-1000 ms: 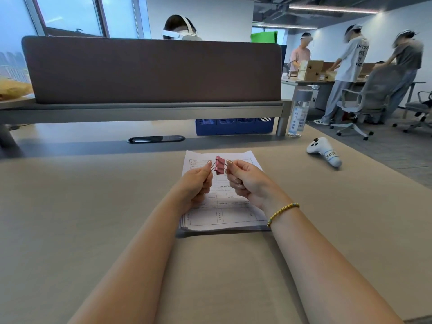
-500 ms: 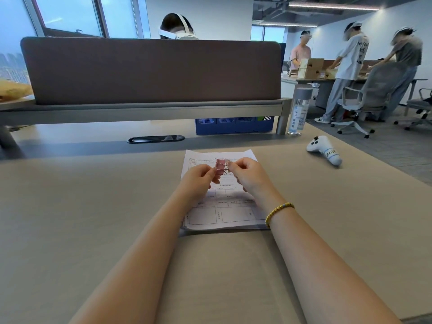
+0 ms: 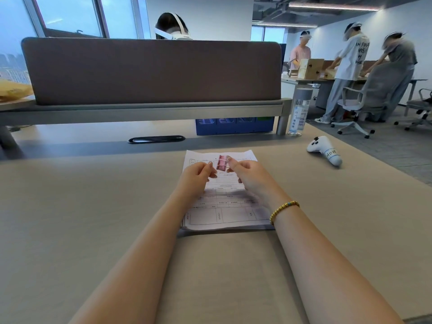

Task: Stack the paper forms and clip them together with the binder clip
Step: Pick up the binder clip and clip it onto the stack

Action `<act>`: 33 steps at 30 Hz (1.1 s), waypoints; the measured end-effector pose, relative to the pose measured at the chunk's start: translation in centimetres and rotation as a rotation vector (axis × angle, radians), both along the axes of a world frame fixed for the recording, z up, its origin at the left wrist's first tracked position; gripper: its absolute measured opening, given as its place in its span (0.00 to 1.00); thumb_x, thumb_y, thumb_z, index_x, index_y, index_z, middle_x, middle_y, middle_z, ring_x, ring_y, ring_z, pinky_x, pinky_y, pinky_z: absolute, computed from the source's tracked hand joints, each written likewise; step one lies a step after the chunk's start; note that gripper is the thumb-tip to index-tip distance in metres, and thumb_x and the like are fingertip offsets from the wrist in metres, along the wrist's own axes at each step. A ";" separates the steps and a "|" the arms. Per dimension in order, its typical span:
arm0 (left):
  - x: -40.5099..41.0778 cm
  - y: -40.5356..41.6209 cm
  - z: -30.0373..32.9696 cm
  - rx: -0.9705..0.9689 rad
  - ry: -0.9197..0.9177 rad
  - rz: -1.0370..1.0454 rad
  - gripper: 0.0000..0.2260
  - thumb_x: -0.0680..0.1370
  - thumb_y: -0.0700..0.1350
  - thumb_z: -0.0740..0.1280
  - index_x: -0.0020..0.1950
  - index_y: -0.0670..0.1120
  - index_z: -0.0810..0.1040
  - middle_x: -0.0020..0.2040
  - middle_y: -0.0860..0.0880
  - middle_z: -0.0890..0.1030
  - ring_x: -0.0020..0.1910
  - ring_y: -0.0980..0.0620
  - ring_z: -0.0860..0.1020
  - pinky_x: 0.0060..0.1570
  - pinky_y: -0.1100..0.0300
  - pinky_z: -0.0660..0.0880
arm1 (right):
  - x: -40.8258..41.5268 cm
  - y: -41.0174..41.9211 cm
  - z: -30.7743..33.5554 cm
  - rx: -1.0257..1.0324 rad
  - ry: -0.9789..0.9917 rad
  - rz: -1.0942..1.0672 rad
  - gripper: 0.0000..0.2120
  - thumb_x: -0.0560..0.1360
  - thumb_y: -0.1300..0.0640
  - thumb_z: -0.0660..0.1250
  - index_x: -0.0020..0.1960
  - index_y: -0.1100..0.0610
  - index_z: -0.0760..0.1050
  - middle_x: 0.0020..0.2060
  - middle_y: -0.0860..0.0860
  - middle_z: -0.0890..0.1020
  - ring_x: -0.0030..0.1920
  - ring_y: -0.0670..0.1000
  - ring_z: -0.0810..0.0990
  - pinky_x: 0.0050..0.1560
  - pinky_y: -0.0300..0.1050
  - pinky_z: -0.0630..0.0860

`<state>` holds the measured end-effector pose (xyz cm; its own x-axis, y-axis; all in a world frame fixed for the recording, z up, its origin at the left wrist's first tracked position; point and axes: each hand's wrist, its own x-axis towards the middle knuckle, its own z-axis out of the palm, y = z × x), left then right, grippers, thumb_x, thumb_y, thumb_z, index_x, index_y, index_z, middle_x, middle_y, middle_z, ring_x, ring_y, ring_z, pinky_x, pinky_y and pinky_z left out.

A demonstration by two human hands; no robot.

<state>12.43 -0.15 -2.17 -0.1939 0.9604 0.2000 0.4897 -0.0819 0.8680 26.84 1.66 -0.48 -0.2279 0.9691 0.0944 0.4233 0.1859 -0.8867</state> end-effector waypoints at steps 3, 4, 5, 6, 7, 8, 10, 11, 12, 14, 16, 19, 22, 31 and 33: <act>-1.6 0.5 -0.7 -0.010 0.093 0.217 0.14 0.80 0.45 0.56 0.62 0.42 0.73 0.61 0.43 0.77 0.55 0.47 0.75 0.55 0.53 0.72 | 0.7 1.1 -0.7 0.152 -0.148 -0.177 0.19 0.78 0.43 0.57 0.45 0.58 0.75 0.37 0.50 0.71 0.39 0.48 0.71 0.39 0.41 0.70; -2.1 0.5 -1.0 -0.048 0.114 0.279 0.16 0.80 0.46 0.56 0.66 0.43 0.70 0.65 0.43 0.75 0.59 0.45 0.75 0.56 0.51 0.72 | 1.0 1.4 -1.1 0.211 -0.271 -0.269 0.20 0.78 0.43 0.57 0.46 0.59 0.76 0.41 0.50 0.71 0.45 0.51 0.71 0.45 0.44 0.71; -2.4 0.4 -1.1 -0.095 0.122 0.311 0.18 0.80 0.46 0.57 0.69 0.44 0.66 0.67 0.43 0.72 0.61 0.43 0.74 0.57 0.50 0.73 | 1.2 1.6 -1.4 0.244 -0.368 -0.343 0.21 0.77 0.42 0.57 0.48 0.59 0.77 0.44 0.51 0.69 0.50 0.53 0.70 0.50 0.47 0.71; -2.5 0.4 -1.2 -0.141 0.118 0.313 0.20 0.80 0.46 0.58 0.71 0.44 0.63 0.69 0.43 0.71 0.63 0.42 0.73 0.57 0.50 0.73 | 1.4 1.7 -1.7 0.236 -0.415 -0.382 0.21 0.77 0.42 0.57 0.49 0.60 0.77 0.46 0.51 0.68 0.53 0.55 0.70 0.53 0.49 0.71; -2.4 0.4 -1.1 -0.166 0.106 0.296 0.22 0.79 0.46 0.59 0.72 0.44 0.61 0.70 0.43 0.69 0.65 0.41 0.72 0.57 0.50 0.72 | 1.6 1.9 -2.0 0.193 -0.410 -0.382 0.21 0.77 0.42 0.57 0.47 0.59 0.77 0.47 0.52 0.69 0.53 0.55 0.70 0.53 0.49 0.71; -2.2 0.5 -0.8 -0.183 0.070 0.279 0.23 0.79 0.46 0.59 0.73 0.44 0.60 0.71 0.43 0.68 0.66 0.41 0.71 0.58 0.51 0.71 | 1.7 2.1 -2.4 0.123 -0.363 -0.352 0.20 0.77 0.42 0.57 0.41 0.57 0.76 0.46 0.52 0.71 0.51 0.55 0.71 0.49 0.48 0.71; -2.1 0.9 -0.1 -0.203 -0.077 0.286 0.27 0.78 0.48 0.62 0.75 0.45 0.56 0.73 0.43 0.65 0.68 0.41 0.68 0.61 0.51 0.69 | 1.8 2.6 -3.0 0.021 -0.274 -0.294 0.22 0.77 0.42 0.58 0.29 0.53 0.68 0.43 0.54 0.76 0.43 0.55 0.71 0.39 0.45 0.69; -2.2 1.1 0.0 -0.213 -0.158 0.310 0.30 0.77 0.48 0.63 0.75 0.45 0.54 0.73 0.43 0.65 0.69 0.40 0.68 0.63 0.49 0.69 | 1.7 2.8 -3.2 0.015 -0.264 -0.285 0.23 0.77 0.42 0.58 0.27 0.52 0.65 0.40 0.54 0.75 0.41 0.54 0.70 0.36 0.43 0.67; -2.5 1.4 0.0 -0.226 -0.232 0.334 0.31 0.77 0.49 0.63 0.75 0.43 0.53 0.72 0.42 0.66 0.67 0.40 0.69 0.61 0.48 0.70 | 1.7 2.8 -3.2 0.018 -0.267 -0.280 0.23 0.77 0.43 0.58 0.26 0.52 0.64 0.37 0.52 0.74 0.39 0.54 0.69 0.33 0.41 0.65; -3.0 1.3 -0.1 -0.256 -0.343 0.360 0.30 0.77 0.50 0.63 0.73 0.39 0.57 0.60 0.42 0.73 0.57 0.41 0.75 0.54 0.49 0.75 | 1.6 2.7 -3.1 0.022 -0.276 -0.264 0.24 0.77 0.45 0.59 0.26 0.53 0.63 0.31 0.49 0.68 0.32 0.49 0.65 0.29 0.39 0.61; -3.4 1.3 -0.2 -0.283 -0.398 0.343 0.27 0.76 0.52 0.64 0.68 0.36 0.66 0.54 0.40 0.77 0.53 0.40 0.78 0.54 0.47 0.77 | 1.5 2.3 -2.9 0.023 -0.258 -0.233 0.24 0.78 0.47 0.59 0.25 0.54 0.63 0.28 0.47 0.66 0.28 0.46 0.62 0.28 0.39 0.59; -3.6 0.9 0.1 -0.349 -0.355 0.287 0.27 0.75 0.55 0.65 0.64 0.36 0.70 0.58 0.38 0.78 0.56 0.37 0.78 0.58 0.46 0.76 | 1.4 1.6 -2.4 0.010 -0.237 -0.179 0.23 0.79 0.49 0.59 0.26 0.54 0.62 0.26 0.46 0.65 0.26 0.46 0.63 0.27 0.37 0.59; -3.6 0.7 0.2 -0.399 -0.266 0.191 0.23 0.76 0.50 0.64 0.67 0.38 0.69 0.62 0.39 0.77 0.58 0.37 0.77 0.61 0.45 0.74 | 1.3 1.2 -2.1 -0.020 -0.190 -0.137 0.24 0.79 0.49 0.60 0.26 0.55 0.61 0.24 0.47 0.66 0.25 0.47 0.62 0.27 0.38 0.59; -3.8 -1.1 0.4 -0.201 -0.471 -0.020 0.17 0.80 0.38 0.57 0.69 0.41 0.65 0.63 0.37 0.76 0.53 0.41 0.77 0.54 0.46 0.76 | 1.5 1.1 -1.1 -0.075 0.133 -0.116 0.15 0.78 0.46 0.60 0.42 0.56 0.76 0.38 0.49 0.79 0.38 0.47 0.77 0.35 0.39 0.73; -3.9 -1.6 1.2 -0.184 -0.492 -0.059 0.17 0.80 0.39 0.57 0.69 0.43 0.65 0.57 0.41 0.78 0.49 0.45 0.78 0.47 0.50 0.78 | 1.6 1.0 -0.4 -0.104 0.236 -0.144 0.17 0.75 0.43 0.63 0.43 0.56 0.78 0.44 0.55 0.84 0.46 0.55 0.82 0.48 0.51 0.80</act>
